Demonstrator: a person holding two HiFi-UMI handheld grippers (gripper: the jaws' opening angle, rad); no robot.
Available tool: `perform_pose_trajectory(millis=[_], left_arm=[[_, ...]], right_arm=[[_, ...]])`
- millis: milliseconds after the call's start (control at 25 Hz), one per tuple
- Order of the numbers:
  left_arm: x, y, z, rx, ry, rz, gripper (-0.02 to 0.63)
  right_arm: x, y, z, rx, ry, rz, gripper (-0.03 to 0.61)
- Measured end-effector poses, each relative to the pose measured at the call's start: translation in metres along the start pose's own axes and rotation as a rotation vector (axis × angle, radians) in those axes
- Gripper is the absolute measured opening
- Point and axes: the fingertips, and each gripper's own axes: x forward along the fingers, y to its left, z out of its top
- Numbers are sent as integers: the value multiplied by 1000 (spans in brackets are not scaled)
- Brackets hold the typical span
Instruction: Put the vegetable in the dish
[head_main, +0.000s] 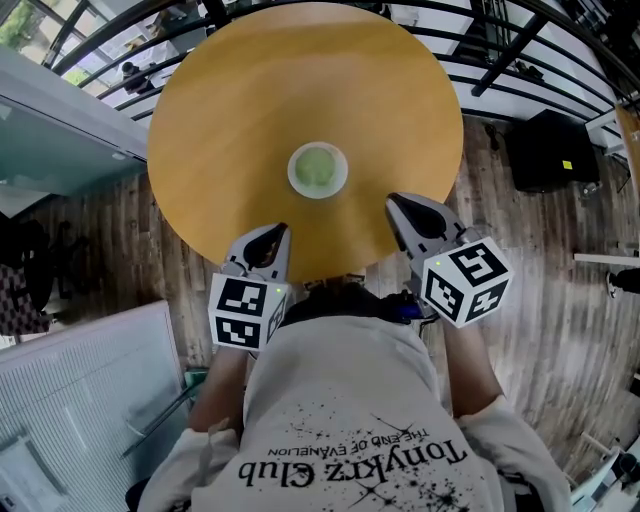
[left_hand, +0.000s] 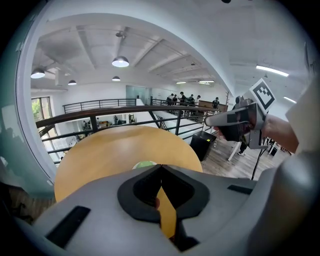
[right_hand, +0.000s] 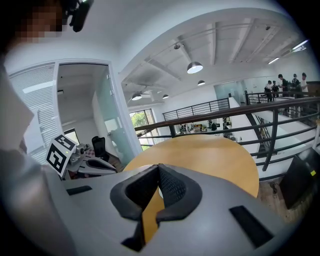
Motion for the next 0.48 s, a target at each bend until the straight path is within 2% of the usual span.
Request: perform_pose_trajectory(millis=[480], left_arm=[[17, 7, -8, 0, 36, -17, 23]], right_arm=[[7, -15, -8, 17, 21, -18, 17]])
